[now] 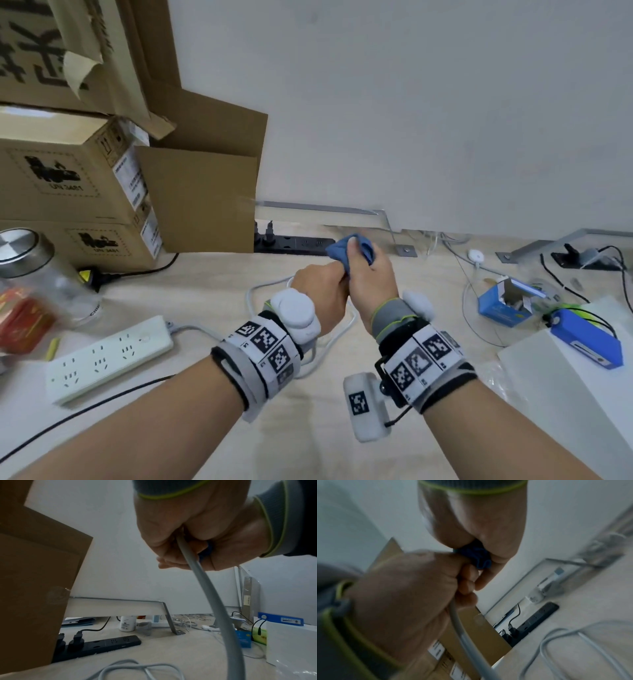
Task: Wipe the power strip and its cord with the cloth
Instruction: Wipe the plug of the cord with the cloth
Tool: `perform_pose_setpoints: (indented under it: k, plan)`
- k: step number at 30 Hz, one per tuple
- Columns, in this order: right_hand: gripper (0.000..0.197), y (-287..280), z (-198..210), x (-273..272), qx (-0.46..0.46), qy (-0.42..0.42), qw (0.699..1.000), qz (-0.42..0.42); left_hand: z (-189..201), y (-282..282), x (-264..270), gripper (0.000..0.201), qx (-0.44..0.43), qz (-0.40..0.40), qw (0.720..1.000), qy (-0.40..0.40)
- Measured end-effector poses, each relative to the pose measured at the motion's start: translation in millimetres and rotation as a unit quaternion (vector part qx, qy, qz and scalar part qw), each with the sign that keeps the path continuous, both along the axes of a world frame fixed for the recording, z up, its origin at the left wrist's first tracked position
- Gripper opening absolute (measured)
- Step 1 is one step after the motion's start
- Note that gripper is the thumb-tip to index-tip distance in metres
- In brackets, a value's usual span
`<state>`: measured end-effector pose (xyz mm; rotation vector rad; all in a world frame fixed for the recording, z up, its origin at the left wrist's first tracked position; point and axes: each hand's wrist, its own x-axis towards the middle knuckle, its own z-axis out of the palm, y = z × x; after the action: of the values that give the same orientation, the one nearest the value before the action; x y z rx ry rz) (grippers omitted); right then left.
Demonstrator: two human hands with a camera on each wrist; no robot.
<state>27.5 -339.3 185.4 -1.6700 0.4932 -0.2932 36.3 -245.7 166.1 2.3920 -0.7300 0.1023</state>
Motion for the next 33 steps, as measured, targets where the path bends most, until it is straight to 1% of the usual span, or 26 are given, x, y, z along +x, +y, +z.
perform_pose_setpoints:
  k: [1, 2, 4, 7, 8, 10, 11, 12, 13, 15, 16, 17, 18, 19, 20, 21, 22, 23, 24, 25, 26, 27, 28, 29, 31, 33]
  plan:
    - [0.032, -1, -2, 3, 0.03, 0.025, 0.999, -0.021, -1, 3, -2, 0.018, 0.003, 0.001, 1.0, -0.013]
    - [0.037, -5, -1, 6, 0.083, 0.051, 0.994, -0.047, -2, 6, -4, 0.02, 0.004, -0.001, 1.0, -0.02]
    - [0.038, -14, -1, 10, 0.182, 0.081, 0.976, -0.082, -3, 11, -8, 0.025, 0.011, -0.006, 1.0, -0.025]
    - [0.043, -21, -1, 9, 0.259, 0.057, 0.962, -0.065, 1, 10, -8, 0.026, 0.061, 0.002, 0.998, -0.024]
    - [0.044, -20, -1, 7, 0.255, 0.051, 0.964, -0.051, 2, 9, -6, 0.025, 0.085, 0.01, 0.996, -0.031]
    - [0.047, -11, -6, 4, 0.172, 0.044, 0.984, -0.011, 5, 6, -6, 0.02, 0.131, 0.015, 0.989, -0.063]
    - [0.051, -8, -9, 2, 0.133, 0.047, 0.99, 0.001, 5, 5, -8, 0.019, 0.134, 0.009, 0.988, -0.075]
    - [0.055, -7, -8, 1, 0.109, 0.054, 0.993, -0.006, 5, 5, -9, 0.018, 0.123, 0.002, 0.989, -0.082]
    - [0.054, -7, -7, 2, 0.126, 0.061, 0.99, -0.015, 3, 6, -10, 0.019, 0.11, -0.006, 0.99, -0.084]
    - [0.044, -10, 0, 4, 0.212, 0.084, 0.974, -0.008, 0, 10, -12, 0.029, 0.085, -0.01, 0.994, -0.074]
    - [0.044, -14, 4, 3, 0.254, 0.093, 0.963, -0.004, -2, 12, -12, 0.031, 0.05, -0.01, 0.997, -0.053]
    - [0.046, -18, 5, 2, 0.278, 0.092, 0.956, -0.012, -5, 13, -12, 0.031, -0.01, -0.009, 1.0, -0.015]
    - [0.048, -21, 7, 1, 0.28, 0.08, 0.956, -0.02, -7, 14, -12, 0.029, -0.09, -0.004, 0.995, 0.04]
    - [0.049, -22, 7, -1, 0.277, 0.062, 0.959, -0.02, -9, 14, -10, 0.028, -0.175, 0.01, 0.979, 0.106]
    - [0.049, -21, 6, -4, 0.271, 0.046, 0.962, -0.006, -10, 12, -7, 0.029, -0.245, 0.022, 0.953, 0.176]
    - [0.047, -19, 4, -6, 0.256, 0.034, 0.966, 0.004, -11, 10, -6, 0.031, -0.287, 0.025, 0.928, 0.237]
    - [0.043, -16, 0, -8, 0.211, 0.026, 0.977, 0.018, -10, 7, -6, 0.033, -0.312, 0.022, 0.907, 0.282]
    - [0.037, -12, -2, -9, 0.137, 0.019, 0.99, 0.04, -9, 7, -8, 0.035, -0.329, 0.014, 0.892, 0.31]
    - [0.035, -7, -3, -10, 0.061, 0.012, 0.996, 0.057, -6, 6, -11, 0.037, -0.342, 0.003, 0.882, 0.325]
    - [0.043, -6, -7, -8, -0.004, 0.015, 0.998, 0.055, -3, 6, -13, 0.039, -0.353, -0.007, 0.873, 0.337]
    - [0.057, -5, -8, -5, -0.038, 0.03, 0.998, 0.038, -3, 7, -15, 0.039, -0.362, -0.015, 0.862, 0.353]
    - [0.069, -6, -8, -1, -0.034, 0.056, 0.998, 0.02, -4, 8, -16, 0.04, -0.367, -0.021, 0.852, 0.374]
    - [0.073, -10, -7, 2, 0.006, 0.092, 0.996, 0.013, -5, 10, -18, 0.04, -0.369, -0.027, 0.839, 0.398]
    - [0.071, -16, -9, 6, 0.056, 0.127, 0.99, 0.016, -7, 11, -19, 0.04, -0.371, -0.031, 0.826, 0.424]
    - [0.056, -26, -9, 5, 0.138, 0.16, 0.977, 0.028, -10, 15, -21, 0.04, -0.383, -0.036, 0.793, 0.473]
    - [0.048, -33, -9, 2, 0.209, 0.125, 0.969, 0.032, -10, 18, -20, 0.042, -0.41, -0.037, 0.752, 0.514]
